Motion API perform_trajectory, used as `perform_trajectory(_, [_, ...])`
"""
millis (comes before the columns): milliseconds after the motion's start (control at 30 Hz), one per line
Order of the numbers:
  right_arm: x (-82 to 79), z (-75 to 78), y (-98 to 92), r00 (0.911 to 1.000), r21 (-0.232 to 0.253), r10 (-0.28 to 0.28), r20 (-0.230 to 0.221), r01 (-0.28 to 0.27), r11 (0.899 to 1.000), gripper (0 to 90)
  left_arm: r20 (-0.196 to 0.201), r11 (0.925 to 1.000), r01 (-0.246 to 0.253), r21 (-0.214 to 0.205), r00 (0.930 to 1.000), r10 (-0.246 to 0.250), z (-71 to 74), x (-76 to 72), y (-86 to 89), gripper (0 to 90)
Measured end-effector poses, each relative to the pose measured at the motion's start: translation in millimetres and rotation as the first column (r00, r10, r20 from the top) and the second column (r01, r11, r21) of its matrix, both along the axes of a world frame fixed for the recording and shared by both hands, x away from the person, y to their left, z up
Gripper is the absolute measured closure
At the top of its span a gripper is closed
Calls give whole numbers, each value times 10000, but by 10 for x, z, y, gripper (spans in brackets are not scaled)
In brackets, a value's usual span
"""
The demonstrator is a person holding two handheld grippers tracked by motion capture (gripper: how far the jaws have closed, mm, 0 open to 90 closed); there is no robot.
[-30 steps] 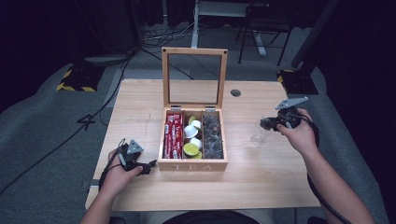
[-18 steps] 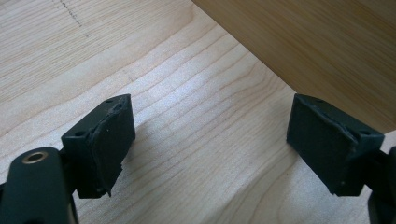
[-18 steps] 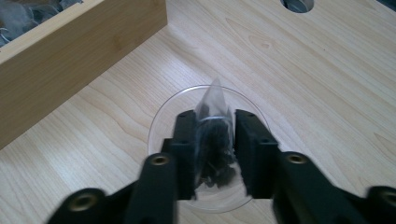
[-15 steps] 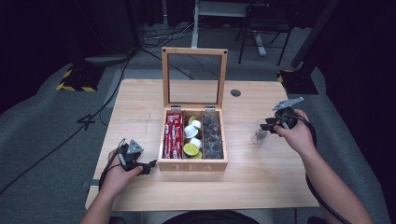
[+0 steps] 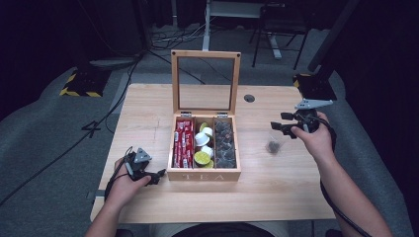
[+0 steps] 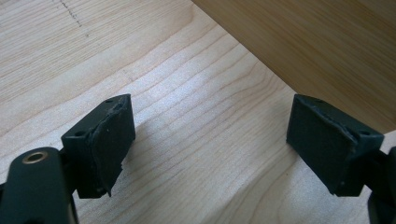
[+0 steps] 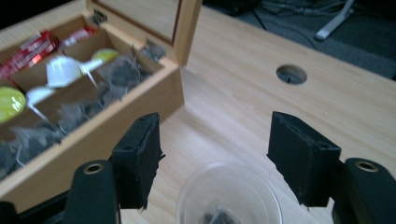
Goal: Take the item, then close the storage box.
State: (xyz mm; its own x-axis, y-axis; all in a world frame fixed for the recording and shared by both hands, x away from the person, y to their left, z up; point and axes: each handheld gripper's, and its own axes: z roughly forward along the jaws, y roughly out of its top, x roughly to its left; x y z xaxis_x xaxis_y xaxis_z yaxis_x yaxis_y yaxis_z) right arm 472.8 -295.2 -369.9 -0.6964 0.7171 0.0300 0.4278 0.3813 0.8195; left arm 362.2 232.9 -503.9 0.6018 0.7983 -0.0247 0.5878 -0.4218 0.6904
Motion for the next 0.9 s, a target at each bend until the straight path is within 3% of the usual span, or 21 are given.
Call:
perform_trajectory(233, [42, 150, 89, 9994, 706, 60, 330, -84, 9975, 340, 20, 10000, 83, 51, 10000, -84, 1, 24, 0, 148])
perform_trajectory(600, [135, 364, 228, 9973, 779, 189, 705, -244, 9967, 340, -13, 10000, 63, 44, 10000, -63, 1, 36, -9, 146])
perform_trajectory(900, [361, 578, 430, 9944, 1039, 392, 977, -494, 9934, 332, -24, 10000, 8, 41, 10000, -7, 1, 30, -11, 148])
